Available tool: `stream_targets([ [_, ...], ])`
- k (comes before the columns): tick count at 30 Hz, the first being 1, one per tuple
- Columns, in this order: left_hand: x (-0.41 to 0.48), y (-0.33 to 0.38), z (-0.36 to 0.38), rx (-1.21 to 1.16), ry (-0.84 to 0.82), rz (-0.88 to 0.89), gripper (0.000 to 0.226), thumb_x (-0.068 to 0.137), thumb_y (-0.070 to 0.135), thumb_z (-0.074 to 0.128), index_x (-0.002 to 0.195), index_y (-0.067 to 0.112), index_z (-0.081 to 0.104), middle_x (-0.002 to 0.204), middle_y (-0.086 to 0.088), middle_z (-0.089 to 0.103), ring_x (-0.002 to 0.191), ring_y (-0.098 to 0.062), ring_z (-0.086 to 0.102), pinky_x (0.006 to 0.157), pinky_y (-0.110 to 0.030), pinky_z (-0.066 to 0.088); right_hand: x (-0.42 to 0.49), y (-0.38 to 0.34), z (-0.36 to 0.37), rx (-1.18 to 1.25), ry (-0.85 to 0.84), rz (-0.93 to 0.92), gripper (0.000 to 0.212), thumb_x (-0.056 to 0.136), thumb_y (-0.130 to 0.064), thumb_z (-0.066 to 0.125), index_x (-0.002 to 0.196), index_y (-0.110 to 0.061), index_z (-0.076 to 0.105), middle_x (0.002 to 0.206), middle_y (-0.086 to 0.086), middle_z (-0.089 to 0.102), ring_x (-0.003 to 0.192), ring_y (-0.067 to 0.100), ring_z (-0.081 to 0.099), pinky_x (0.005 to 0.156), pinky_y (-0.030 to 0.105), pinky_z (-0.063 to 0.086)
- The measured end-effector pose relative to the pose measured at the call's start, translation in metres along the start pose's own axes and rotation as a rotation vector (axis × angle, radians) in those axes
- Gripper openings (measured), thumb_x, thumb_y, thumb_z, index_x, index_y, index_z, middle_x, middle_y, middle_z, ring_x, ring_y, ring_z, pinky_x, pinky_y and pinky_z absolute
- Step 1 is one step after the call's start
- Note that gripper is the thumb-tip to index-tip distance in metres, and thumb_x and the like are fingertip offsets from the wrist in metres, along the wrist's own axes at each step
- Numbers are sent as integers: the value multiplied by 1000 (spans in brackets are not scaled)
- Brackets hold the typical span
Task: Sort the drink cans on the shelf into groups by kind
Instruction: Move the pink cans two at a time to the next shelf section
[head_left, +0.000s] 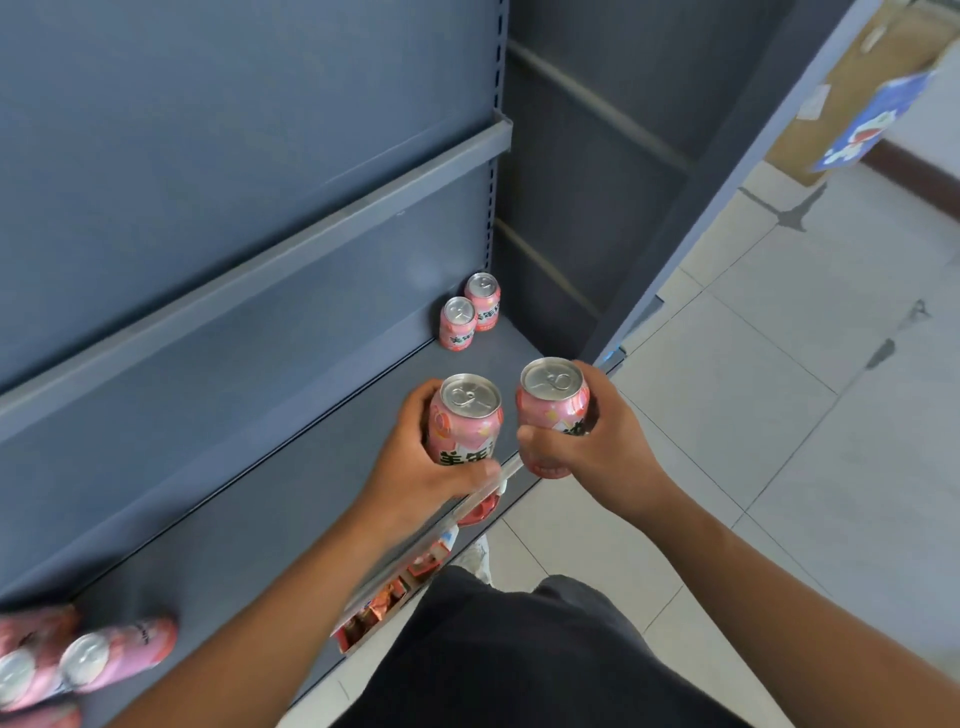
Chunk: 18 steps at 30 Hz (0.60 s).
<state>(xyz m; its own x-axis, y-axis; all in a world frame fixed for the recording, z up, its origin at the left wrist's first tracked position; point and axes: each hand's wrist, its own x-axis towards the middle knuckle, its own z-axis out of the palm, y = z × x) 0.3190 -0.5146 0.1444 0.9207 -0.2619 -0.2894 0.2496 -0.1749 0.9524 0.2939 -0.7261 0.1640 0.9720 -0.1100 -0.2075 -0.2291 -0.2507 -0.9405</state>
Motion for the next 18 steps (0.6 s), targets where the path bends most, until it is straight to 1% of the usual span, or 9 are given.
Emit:
stream_targets([
  [3,22,-7,-4,12,41,21,77,63,11,90,126,34,51,120,7,65,107,-13,66,92,-40,56,27,0,4,-26,13,59,63,71,-44,85,124,-27,55,102,-15,68,96,4,67,74,17,56],
  [6,41,-14,-6,15,81,13,78,66,9,91,131,27,51,128,-1,60,111,-13,64,90,-26,54,51,3,5,-24,2,122,67,67,-57,79,120,-24,55,99,-12,70,91,5,69,72,19,57],
  [8,51,-16,-7,15,97,7,73,68,10,90,127,31,54,123,6,64,110,-12,64,88,-24,54,66,5,4,-41,-19,149,72,66,-60,76,122,-21,55,101,-11,70,91,9,70,72,19,58],
  [10,60,-17,-7,47,116,-2,67,68,15,90,120,38,56,116,14,66,108,-10,64,86,-23,54,81,7,3,-78,-47,172,74,64,-62,73,124,-23,52,104,-14,67,91,8,68,65,11,54],
  [11,65,-18,-6,69,131,-8,66,67,18,91,119,40,56,114,17,67,107,-10,64,85,-23,54,89,8,2,-93,-63,178,75,64,-63,73,125,-25,51,105,-15,66,91,7,67,64,10,53],
  [13,76,-22,-2,82,172,-35,68,65,23,92,119,42,55,113,19,67,106,-11,64,84,-27,56,107,12,1,-109,-104,182,75,64,-62,75,126,-27,50,106,-16,65,93,6,66,70,12,54],
  [14,82,-25,1,72,196,-57,70,63,26,93,120,42,54,114,19,66,106,-12,64,85,-30,57,116,15,0,-107,-127,190,73,65,-60,78,126,-29,50,106,-18,65,94,4,66,70,11,53],
  [16,95,-30,8,51,246,-92,74,58,30,93,119,42,53,114,18,66,107,-14,64,87,-33,58,135,21,-1,-92,-161,210,66,69,-49,84,123,-33,49,103,-21,64,91,-7,64,64,6,48],
  [18,107,-33,15,40,285,-121,74,58,27,94,119,40,53,113,20,66,108,-13,64,87,-32,58,156,28,-3,-98,-191,226,65,71,-37,88,122,-35,48,101,-22,64,88,-15,61,63,6,46],
])
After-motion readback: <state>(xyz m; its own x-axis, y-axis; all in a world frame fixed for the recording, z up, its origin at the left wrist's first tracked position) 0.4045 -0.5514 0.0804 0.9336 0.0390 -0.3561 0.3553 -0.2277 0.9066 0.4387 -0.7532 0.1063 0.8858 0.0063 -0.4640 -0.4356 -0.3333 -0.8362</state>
